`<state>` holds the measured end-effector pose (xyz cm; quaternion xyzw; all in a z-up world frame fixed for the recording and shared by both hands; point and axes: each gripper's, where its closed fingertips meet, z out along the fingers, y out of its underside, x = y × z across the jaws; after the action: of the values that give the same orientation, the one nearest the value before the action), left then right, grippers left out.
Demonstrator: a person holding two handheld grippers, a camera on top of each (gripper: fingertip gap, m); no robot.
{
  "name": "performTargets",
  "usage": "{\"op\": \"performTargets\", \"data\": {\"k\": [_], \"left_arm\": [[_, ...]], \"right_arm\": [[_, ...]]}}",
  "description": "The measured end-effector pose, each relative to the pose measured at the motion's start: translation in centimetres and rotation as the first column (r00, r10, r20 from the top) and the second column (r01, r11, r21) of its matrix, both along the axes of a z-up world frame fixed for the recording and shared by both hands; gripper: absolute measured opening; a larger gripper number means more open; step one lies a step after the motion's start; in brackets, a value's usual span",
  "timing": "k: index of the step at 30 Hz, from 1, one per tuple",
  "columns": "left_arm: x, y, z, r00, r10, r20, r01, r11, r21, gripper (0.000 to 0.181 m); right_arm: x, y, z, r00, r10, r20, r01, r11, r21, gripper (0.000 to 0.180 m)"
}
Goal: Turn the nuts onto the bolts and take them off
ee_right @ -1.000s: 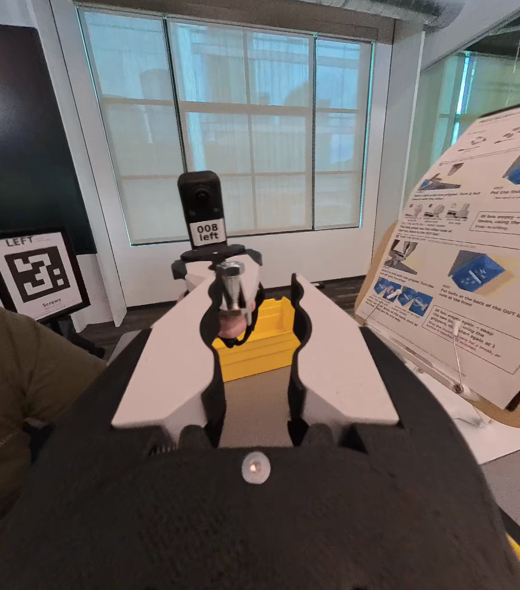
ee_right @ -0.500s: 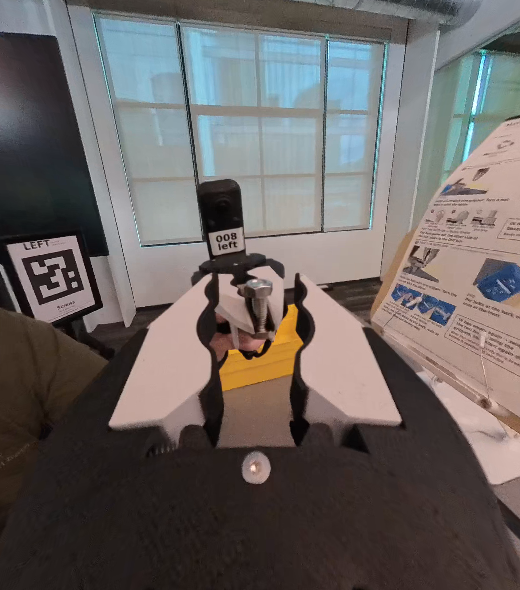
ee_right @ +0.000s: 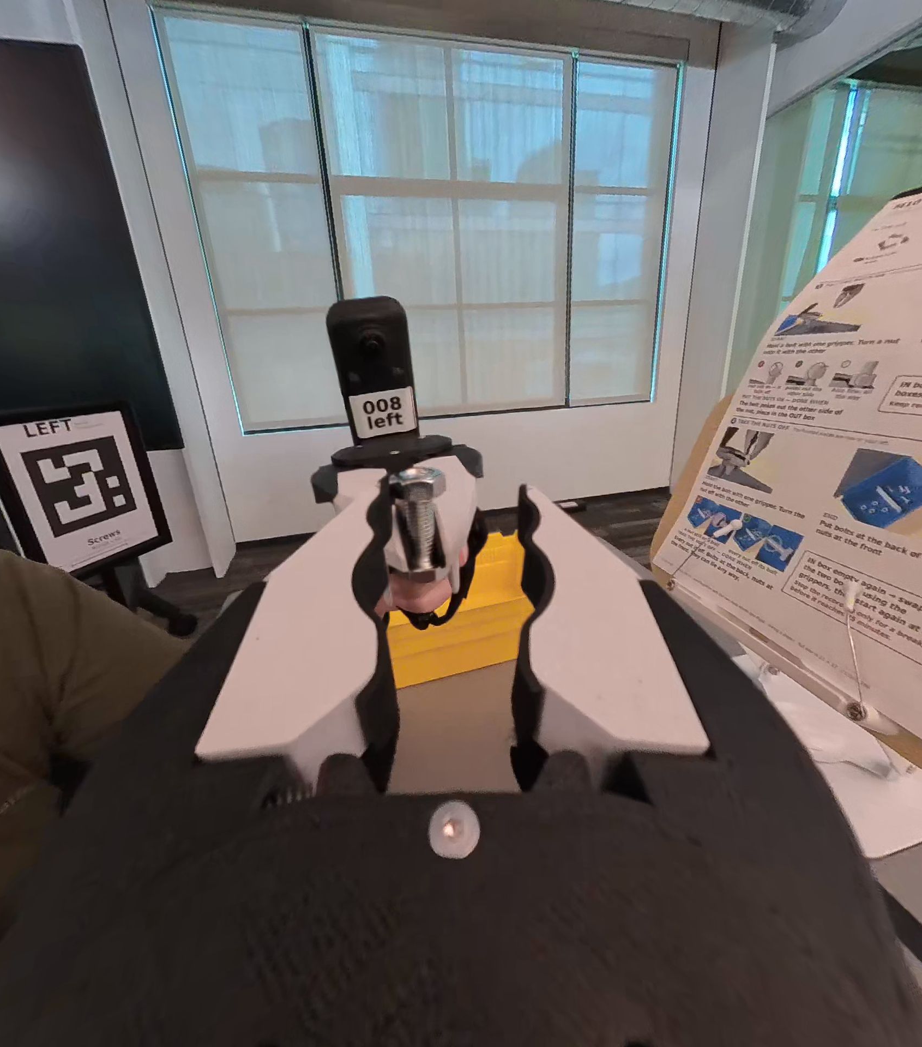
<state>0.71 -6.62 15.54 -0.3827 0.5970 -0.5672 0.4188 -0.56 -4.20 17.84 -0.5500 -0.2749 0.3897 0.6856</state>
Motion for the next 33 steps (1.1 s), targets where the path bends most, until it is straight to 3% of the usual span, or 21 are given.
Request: {"op": "performTargets", "data": {"k": [4,12,17,33], "left_arm": [[0.0,0.3,0.0,1.0,0.014,-0.002,-0.014,1.0,0.003,0.008],[0.3,-0.4,-0.3,1.0,-0.01,-0.009,0.011,1.0,0.01,0.008],[-0.1,0.0,0.1,1.0,0.007,0.002,-0.007,1.0,0.002,0.008],[-0.2,0.1,0.2,1.0,0.005,0.006,-0.005,1.0,-0.004,0.007]], "right_arm": [[2.1,0.2,0.1,0.997,-0.005,-0.073,0.003,1.0,-0.022,0.039],[-0.4,-0.1,-0.1,0.999,-0.014,0.035,0.013,1.0,0.018,0.041],[1.9,-0.1,0.3,0.998,0.003,-0.061,-0.003,1.0,-0.004,0.036],[0.9,-1.0,0.7,1.0,0.005,-0.013,-0.005,1.0,0.029,0.032]]}}
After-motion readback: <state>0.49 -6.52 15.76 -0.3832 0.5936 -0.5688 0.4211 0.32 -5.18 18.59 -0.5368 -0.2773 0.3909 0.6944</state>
